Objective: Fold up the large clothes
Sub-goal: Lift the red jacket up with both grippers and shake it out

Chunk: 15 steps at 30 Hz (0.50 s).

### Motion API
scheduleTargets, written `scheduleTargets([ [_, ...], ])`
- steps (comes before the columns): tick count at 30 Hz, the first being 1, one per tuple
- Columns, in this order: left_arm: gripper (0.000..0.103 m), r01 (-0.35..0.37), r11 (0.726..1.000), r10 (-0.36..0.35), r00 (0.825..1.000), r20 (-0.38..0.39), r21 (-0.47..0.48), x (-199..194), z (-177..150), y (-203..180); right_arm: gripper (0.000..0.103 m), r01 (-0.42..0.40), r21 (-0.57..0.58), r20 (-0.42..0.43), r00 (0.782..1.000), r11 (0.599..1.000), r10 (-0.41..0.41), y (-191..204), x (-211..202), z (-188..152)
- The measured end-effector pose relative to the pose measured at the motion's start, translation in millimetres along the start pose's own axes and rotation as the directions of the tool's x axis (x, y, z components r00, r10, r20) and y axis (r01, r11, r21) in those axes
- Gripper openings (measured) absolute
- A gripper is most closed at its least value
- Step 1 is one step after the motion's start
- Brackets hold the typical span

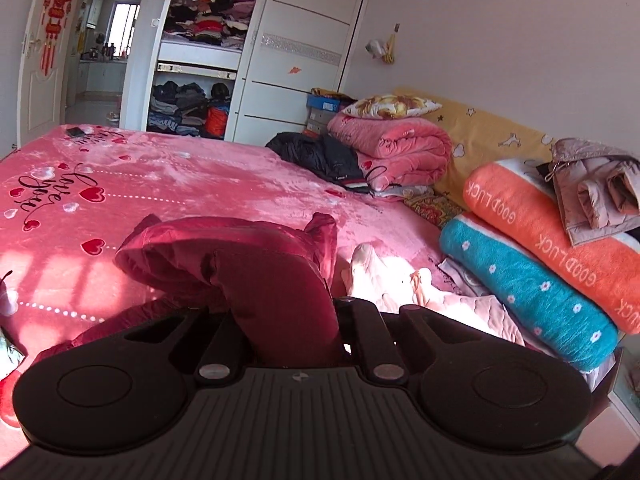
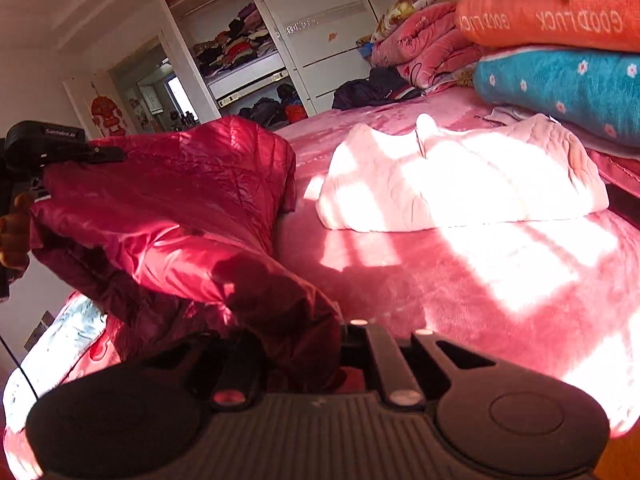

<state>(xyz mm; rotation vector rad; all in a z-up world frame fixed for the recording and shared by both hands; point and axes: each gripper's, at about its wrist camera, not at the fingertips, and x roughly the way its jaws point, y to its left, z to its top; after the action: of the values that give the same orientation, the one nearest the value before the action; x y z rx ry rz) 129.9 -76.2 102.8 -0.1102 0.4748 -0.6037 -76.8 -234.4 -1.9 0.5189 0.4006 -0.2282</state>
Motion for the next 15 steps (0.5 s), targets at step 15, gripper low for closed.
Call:
scheduleTargets([
  [15, 0.012, 0.036, 0.998, -0.015, 0.94, 0.34, -0.057, -152, 30, -5, 0.006, 0.032, -0.214, 0.508, 0.857, 0.976, 0.083, 85, -90, 113],
])
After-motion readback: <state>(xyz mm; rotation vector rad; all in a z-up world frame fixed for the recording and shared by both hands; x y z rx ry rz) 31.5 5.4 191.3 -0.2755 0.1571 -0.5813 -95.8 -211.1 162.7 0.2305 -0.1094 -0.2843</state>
